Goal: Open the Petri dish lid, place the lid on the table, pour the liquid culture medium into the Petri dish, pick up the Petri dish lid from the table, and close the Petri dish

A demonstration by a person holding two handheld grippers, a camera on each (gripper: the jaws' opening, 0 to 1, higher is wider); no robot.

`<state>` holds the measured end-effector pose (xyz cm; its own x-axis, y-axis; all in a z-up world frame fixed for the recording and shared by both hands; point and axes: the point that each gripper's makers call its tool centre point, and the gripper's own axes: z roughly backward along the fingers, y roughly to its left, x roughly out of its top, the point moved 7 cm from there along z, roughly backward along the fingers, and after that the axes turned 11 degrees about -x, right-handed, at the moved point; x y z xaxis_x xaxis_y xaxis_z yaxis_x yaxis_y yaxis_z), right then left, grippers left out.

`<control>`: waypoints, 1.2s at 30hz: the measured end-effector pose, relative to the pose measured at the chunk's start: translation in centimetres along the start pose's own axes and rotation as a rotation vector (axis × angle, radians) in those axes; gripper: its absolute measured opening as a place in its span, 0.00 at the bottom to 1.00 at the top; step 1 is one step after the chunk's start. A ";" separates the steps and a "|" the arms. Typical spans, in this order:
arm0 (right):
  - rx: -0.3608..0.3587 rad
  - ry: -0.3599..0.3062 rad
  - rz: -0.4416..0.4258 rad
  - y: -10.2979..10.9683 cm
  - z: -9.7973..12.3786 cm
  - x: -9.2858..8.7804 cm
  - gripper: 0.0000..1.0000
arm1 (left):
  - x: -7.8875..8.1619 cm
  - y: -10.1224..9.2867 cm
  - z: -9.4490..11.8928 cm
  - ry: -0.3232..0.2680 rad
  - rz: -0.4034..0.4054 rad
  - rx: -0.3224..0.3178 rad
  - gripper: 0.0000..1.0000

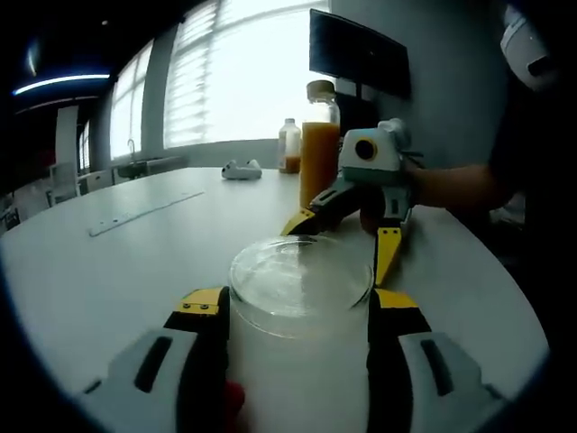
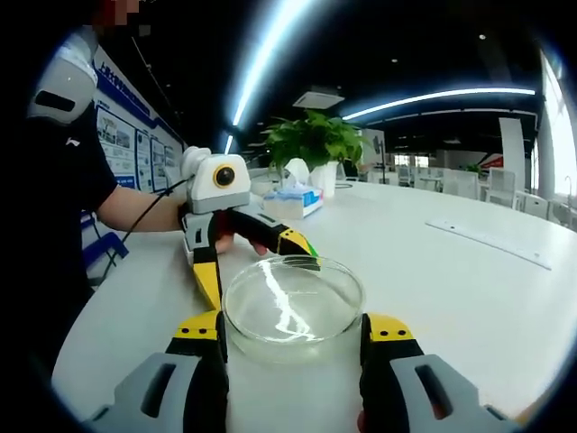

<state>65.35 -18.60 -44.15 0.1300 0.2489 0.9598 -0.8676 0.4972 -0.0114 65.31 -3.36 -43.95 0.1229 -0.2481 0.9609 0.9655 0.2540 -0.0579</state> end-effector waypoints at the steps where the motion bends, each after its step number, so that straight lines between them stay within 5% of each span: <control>1: 0.000 0.000 0.000 0.0 0.0 0.0 0.54 | 0.0 0.0 0.0 -0.001 -0.001 -0.001 0.53; 20: -0.014 -0.010 0.019 0.1 0.7 1.3 0.54 | 1.2 -0.4 0.5 -0.019 -0.029 -0.009 0.53; 36: -0.012 -0.024 0.023 1.5 2.2 2.5 0.53 | 2.5 -2.6 1.4 -0.046 -0.025 -0.013 0.53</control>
<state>63.32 -19.10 -41.11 0.0983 0.2406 0.9656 -0.8642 0.5017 -0.0370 62.76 -3.36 -41.05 0.0880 -0.2106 0.9736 0.9711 0.2358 -0.0368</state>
